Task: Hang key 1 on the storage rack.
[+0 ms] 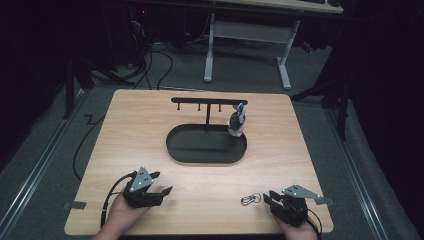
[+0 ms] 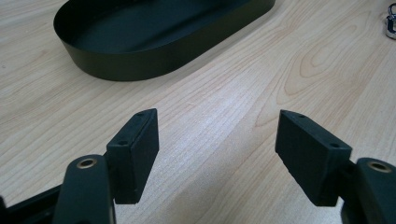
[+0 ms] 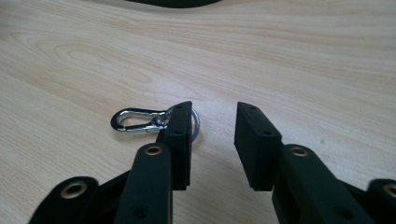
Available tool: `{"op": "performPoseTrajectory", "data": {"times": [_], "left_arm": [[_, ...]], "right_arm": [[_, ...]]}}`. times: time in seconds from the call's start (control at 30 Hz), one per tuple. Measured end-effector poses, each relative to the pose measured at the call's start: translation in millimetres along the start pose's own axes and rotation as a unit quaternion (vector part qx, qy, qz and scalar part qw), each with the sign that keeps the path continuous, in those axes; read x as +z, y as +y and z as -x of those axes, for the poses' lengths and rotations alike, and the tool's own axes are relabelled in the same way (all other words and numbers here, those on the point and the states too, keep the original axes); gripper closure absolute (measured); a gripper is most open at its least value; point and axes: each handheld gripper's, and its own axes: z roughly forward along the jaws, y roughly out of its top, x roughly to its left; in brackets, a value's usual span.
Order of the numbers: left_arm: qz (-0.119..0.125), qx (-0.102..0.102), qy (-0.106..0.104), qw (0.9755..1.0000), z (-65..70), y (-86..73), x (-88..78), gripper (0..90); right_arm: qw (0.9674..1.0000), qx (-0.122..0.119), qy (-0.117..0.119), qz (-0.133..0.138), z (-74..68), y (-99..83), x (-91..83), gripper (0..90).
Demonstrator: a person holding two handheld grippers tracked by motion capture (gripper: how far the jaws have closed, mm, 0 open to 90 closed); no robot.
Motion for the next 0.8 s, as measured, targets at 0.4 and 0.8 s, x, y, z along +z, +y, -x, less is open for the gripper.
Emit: {"op": "performPoseTrajectory", "data": {"times": [0.4, 0.8], "left_arm": [[-0.001, 0.002, 0.000, 1.0000, 0.7, 0.2, 1.1, 31.0], [-0.004, 0.005, -0.001, 1.0000, 0.8, 0.2, 1.8, 31.0]], "right_arm": [[0.9971, -0.002, 0.062, -0.043, -3.5, 3.2, 30.3, 59.0], [0.9978, -0.066, 0.007, -0.007, -17.5, 9.4, 21.0, 89.1]]}}
